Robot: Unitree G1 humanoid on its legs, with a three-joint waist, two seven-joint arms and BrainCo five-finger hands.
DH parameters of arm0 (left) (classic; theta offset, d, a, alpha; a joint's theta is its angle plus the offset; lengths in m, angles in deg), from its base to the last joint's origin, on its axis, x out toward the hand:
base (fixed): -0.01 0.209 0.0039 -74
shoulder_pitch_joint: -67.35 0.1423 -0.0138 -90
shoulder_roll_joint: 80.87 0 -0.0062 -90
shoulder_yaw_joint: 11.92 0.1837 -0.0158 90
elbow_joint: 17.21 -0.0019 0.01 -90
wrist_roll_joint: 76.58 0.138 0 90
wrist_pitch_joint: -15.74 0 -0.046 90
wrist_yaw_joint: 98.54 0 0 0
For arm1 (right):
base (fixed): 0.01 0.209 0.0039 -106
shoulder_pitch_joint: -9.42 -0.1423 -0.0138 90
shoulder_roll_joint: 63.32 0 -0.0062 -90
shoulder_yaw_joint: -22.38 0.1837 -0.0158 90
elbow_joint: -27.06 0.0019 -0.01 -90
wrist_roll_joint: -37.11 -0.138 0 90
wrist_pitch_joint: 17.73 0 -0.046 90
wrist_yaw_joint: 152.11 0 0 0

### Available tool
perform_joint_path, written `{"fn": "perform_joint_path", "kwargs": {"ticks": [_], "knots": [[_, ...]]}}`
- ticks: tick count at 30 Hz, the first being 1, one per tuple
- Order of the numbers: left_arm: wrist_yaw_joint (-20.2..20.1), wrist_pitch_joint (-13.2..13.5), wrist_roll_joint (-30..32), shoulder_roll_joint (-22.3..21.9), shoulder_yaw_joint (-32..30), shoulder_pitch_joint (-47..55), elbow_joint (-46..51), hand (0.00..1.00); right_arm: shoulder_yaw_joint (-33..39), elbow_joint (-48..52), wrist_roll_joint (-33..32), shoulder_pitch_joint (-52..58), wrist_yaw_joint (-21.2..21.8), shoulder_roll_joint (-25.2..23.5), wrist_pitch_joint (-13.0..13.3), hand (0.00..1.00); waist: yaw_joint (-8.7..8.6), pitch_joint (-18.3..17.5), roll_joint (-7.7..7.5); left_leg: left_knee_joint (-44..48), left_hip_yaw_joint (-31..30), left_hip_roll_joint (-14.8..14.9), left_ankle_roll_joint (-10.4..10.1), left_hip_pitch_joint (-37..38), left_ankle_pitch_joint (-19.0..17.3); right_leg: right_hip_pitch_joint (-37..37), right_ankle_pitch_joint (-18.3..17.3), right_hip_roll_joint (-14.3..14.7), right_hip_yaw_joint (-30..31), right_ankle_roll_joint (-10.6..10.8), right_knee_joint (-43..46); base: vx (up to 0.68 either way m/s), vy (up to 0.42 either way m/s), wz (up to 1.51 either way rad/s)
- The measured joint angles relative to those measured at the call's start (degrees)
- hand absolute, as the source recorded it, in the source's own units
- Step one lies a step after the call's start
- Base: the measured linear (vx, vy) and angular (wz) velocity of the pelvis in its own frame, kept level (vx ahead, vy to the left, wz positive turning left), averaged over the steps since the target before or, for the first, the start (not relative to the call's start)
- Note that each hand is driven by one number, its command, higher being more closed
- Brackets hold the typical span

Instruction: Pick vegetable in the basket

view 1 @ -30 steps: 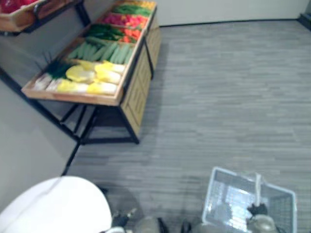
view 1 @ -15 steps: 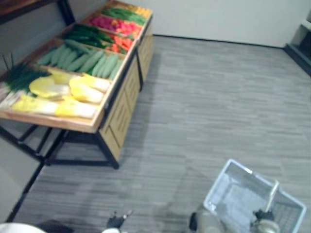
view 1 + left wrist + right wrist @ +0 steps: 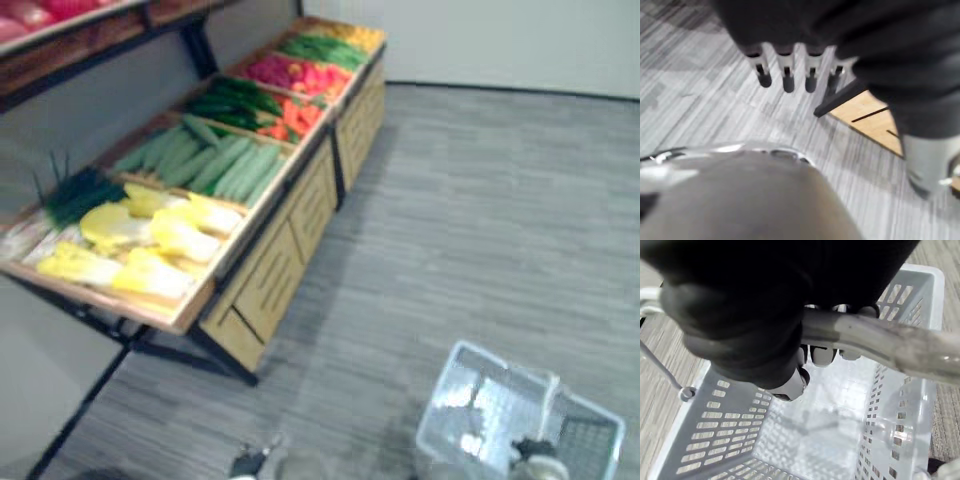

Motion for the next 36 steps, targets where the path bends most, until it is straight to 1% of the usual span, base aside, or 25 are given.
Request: {"fn": "perform_joint_path", "kwargs": {"ticks": [1, 3, 4, 5, 6, 7, 8, 10, 11, 12, 13, 15, 17, 19, 20, 22, 24, 25, 26, 27, 28, 30, 32, 33, 36], "knots": [[0.0, 0.0, 0.0, 0.0, 0.0, 0.0, 0.4, 0.00, 0.0, 0.0, 0.0, 0.0, 0.0, 0.1, -0.2, 1.00, 0.04, 0.1, -0.12, -1.7, 1.9, -0.7, 0.4, -1.8, -0.5, 1.1, -0.1, -0.4, -0.6, 0.5, -1.2, 0.35, 0.057, 0.44], [-0.1, 0.0, 0.0, 0.6, 0.0, -0.6, 0.5, 0.00, 0.0, -0.7, 0.0, 0.0, 0.0, 0.3, -0.5, 1.00, 0.04, 0.7, -1.53, -13.4, 12.7, -5.0, 1.4, -5.1, -1.3, 5.0, -0.3, -3.6, -3.9, 3.2, -4.6, 0.40, 0.110, 0.66], [-0.1, 0.0, 0.0, 0.5, 0.2, -0.5, 0.5, 0.00, 0.2, -1.4, 0.0, 0.1, 0.0, 0.5, -0.6, 1.00, -0.20, 0.6, -1.62, -22.8, 20.9, -6.6, 2.6, -5.1, 1.2, 7.2, -0.7, -4.3, -6.3, 4.8, -6.1, 0.41, 0.119, 0.80], [-0.1, 0.0, 0.0, 0.4, 0.2, -0.4, 0.4, 0.00, 0.2, -1.6, 0.0, 0.2, 0.0, 0.5, -0.8, 1.00, -0.31, 0.5, -1.38, -27.2, 25.0, -7.2, 3.2, -5.0, 3.9, 8.2, -1.2, -4.2, -7.6, 5.8, -6.5, 0.45, 0.153, 1.05], [-0.2, -0.1, 0.1, 0.4, 0.5, -0.3, 0.1, 0.00, 0.5, -2.2, 0.0, 0.4, 0.0, 0.0, -1.3, 1.00, -0.25, 0.0, -1.72, -31.4, 31.1, -8.8, 11.6, -3.8, 3.5, 10.1, -2.7, -4.0, -10.0, 7.9, -6.6, 0.38, 0.133, 1.03], [-0.4, -0.1, 0.1, 0.9, 0.7, -0.5, 0.0, 0.00, 0.8, -2.2, -0.1, 0.4, 0.0, -0.5, -1.5, 1.00, -0.43, -0.5, -1.86, -32.4, 30.7, -10.4, 14.1, -3.8, 2.0, 10.3, -2.8, -4.3, -11.3, 8.1, -6.3, 0.48, 0.154, 1.32], [-0.7, -0.1, 0.1, 1.2, 0.5, -0.6, 0.0, 0.00, 1.0, -2.4, -0.1, 0.4, -0.1, -1.0, -1.5, 1.00, -0.17, -0.5, -3.09, -33.8, 29.2, -13.0, 15.3, -4.0, -0.1, 9.7, -2.8, -5.7, -12.0, 8.1, -3.0, 0.50, 0.156, 1.16], [-1.0, -0.2, 0.1, 1.9, 0.5, -0.5, -0.9, 0.00, 2.6, -2.7, 0.0, -0.5, 0.0, -1.0, -1.4, 1.00, 0.92, -0.6, -4.40, -35.3, 26.3, -16.5, 15.4, -2.4, -1.6, 6.6, -2.2, -9.8, -10.0, 8.7, 9.8, 0.55, 0.206, 1.01], [-1.0, -0.6, 0.1, 2.2, 0.8, -0.5, -1.5, 0.00, 3.2, -2.5, 0.0, -0.6, -0.1, -1.0, -1.2, 1.00, 0.86, -0.6, -4.87, -35.7, 23.7, -18.3, 15.1, -0.8, -2.4, 4.9, 0.0, -11.7, -8.0, 9.7, 18.9, 0.51, 0.179, 1.23], [-1.1, -0.7, 0.1, 2.4, 1.2, -0.5, -1.9, 0.00, 4.0, -2.5, 0.0, -0.5, -0.1, -0.9, -1.0, 1.00, 0.41, -0.6, -5.13, -35.8, 20.3, -19.7, 14.8, 2.0, -3.4, 2.3, 1.2, -12.5, -4.6, 10.9, 31.1, 0.52, 0.106, 1.51], [-1.2, -0.8, 0.1, 2.4, 1.6, -0.2, -2.0, 0.00, 4.1, -2.3, -0.1, -0.5, -0.1, -0.9, -0.7, 1.00, 0.37, -0.5, -5.04, -36.4, 17.4, -20.3, 14.6, 5.2, -3.9, -1.1, 1.2, -12.4, -1.6, 10.8, 41.8, 0.51, 0.063, 1.36], [-1.2, -1.3, 0.2, 2.4, 2.5, 0.0, -2.0, 0.00, 4.1, -1.3, -0.5, -0.4, -0.1, -0.9, 0.2, 1.00, 0.10, -0.6, -4.24, -38.6, 14.0, -20.5, 14.4, 9.1, -3.8, -5.2, 0.5, -12.0, -1.1, 9.3, 49.4, 0.36, -0.026, 1.08], [-1.2, -1.5, 0.2, 2.5, 2.8, -0.2, -1.8, 0.00, 4.1, 0.7, -0.5, -0.1, -0.1, -0.9, 1.2, 1.00, -0.63, -1.0, -3.50, -42.8, 8.3, -20.7, 12.4, 12.9, -2.6, -10.7, -1.0, -12.2, -1.5, 7.1, 49.4, 0.34, -0.095, 1.38], [-1.1, -1.5, 0.0, 2.9, 3.0, -0.7, -0.8, 0.00, 4.8, 0.5, -0.5, -0.1, -0.1, -1.0, 1.6, 1.00, -0.69, -1.0, -3.70, -45.5, 1.7, -20.6, 10.4, 15.5, -1.2, -14.4, -2.0, -12.8, -1.0, 5.4, 39.5, 0.28, -0.200, 1.54], [-1.1, -1.4, 0.0, 2.9, 3.0, -0.7, -0.7, 0.00, 4.8, 0.3, -0.6, -0.1, -0.1, -1.0, 1.6, 1.00, -0.59, -1.0, -4.00, -45.9, 0.2, -20.5, 9.8, 16.0, -0.9, -14.8, -2.1, -12.8, -0.5, 5.2, 35.6, 0.28, -0.297, 1.40], [-1.0, -1.4, 0.0, 3.5, 3.3, -1.3, -0.7, 0.00, 4.8, 0.2, -1.6, -0.3, 0.0, -1.6, 1.7, 1.00, -0.39, -1.4, -4.70, -47.0, -4.5, -20.1, 8.2, 15.7, 0.1, -15.0, -1.7, -11.8, 3.0, 5.6, 21.2, 0.21, -0.294, 1.25], [-1.0, -1.4, 0.0, 4.0, 3.6, -2.2, -0.7, 0.00, 5.0, 0.0, -1.9, -0.8, -0.1, -2.9, 1.7, 1.00, -0.28, -1.4, -5.66, -47.8, -10.4, -19.4, 5.4, 14.9, 1.1, -15.4, 1.6, -10.7, 11.9, 5.1, 6.9, 0.22, -0.403, 1.35], [-1.0, -1.4, 0.0, 4.1, 3.6, -2.2, -0.7, 0.00, 5.0, -0.1, -2.3, -1.0, -0.1, -3.0, 1.7, 1.00, -0.23, -1.5, -5.90, -47.7, -11.9, -19.1, 4.3, 14.5, 0.9, -15.2, 3.2, -10.7, 13.7, 4.8, 4.7, 0.21, -0.504, 1.17], [-1.0, -1.4, 0.0, 4.9, 3.6, -2.1, -0.7, 0.00, 5.0, -0.5, -2.7, -1.3, 0.0, -3.6, 1.6, 1.00, -0.05, -1.7, -6.96, -47.7, -14.3, -18.5, 2.3, 14.3, 0.8, -14.9, 6.9, -10.9, 17.5, 4.1, 2.4, 0.15, -0.573, 1.09], [-0.9, -1.4, -0.1, 6.6, 3.2, -2.1, -0.9, 0.00, 5.0, -1.6, -2.8, -1.6, 0.1, -4.6, 1.7, 1.00, -0.16, -1.5, -8.22, -47.4, -16.7, -17.5, -0.5, 13.9, -0.1, -14.0, 7.5, -10.4, 19.4, 8.5, 2.6, 0.13, -0.595, 1.03], [-0.9, -1.4, -0.1, 6.5, 2.9, -2.2, -1.0, 0.00, 5.0, -2.1, -2.8, -1.8, 0.0, -4.6, 1.7, 1.00, -0.14, -1.5, -7.42, -47.6, -17.7, -15.9, -1.7, 13.8, -0.2, -14.0, 6.2, -9.1, 18.3, 8.4, 3.8, 0.10, -0.585, 0.87], [-1.0, -1.3, -0.1, 5.7, 2.2, -1.8, -1.2, 0.00, 5.2, -2.1, -2.9, -1.8, 0.2, -4.0, 1.6, 1.00, -0.20, -1.5, -4.73, -49.8, -17.8, -9.7, -5.6, 14.2, 1.7, -14.2, 2.9, -4.7, 13.9, 5.8, 6.9, 0.10, -0.477, 0.59], [-1.0, -1.2, -0.4, 5.7, -0.8, -1.6, -1.3, 0.00, 5.2, -2.1, -3.3, -1.7, 0.4, -3.8, 1.3, 1.00, -0.36, -1.6, -3.98, -53.1, -17.4, -7.3, -7.6, 15.9, 4.7, -14.2, 1.0, -2.4, 12.2, 3.9, 8.9, 0.10, -0.351, 0.35], [-1.0, -1.2, -2.1, 5.7, -3.8, -1.5, -1.3, 0.00, 5.2, -2.4, -3.8, -1.6, 0.4, -3.6, 1.2, 1.00, -0.30, -1.8, -3.38, -53.9, -16.3, -6.0, -7.9, 16.4, 6.0, -14.3, 0.4, -1.3, 11.5, 2.9, 9.6, 0.10, -0.338, 0.17], [-0.7, -1.1, -5.0, 6.0, -9.1, -2.0, -1.2, 0.00, 4.7, -2.8, -3.9, -1.4, 0.5, -3.8, 1.2, 1.00, -0.69, -1.9, -3.75, -52.6, -14.7, -5.1, -7.4, 14.4, 9.4, -14.0, -0.2, -0.8, 9.6, 1.9, 9.2, 0.04, -0.221, 0.22]]}}
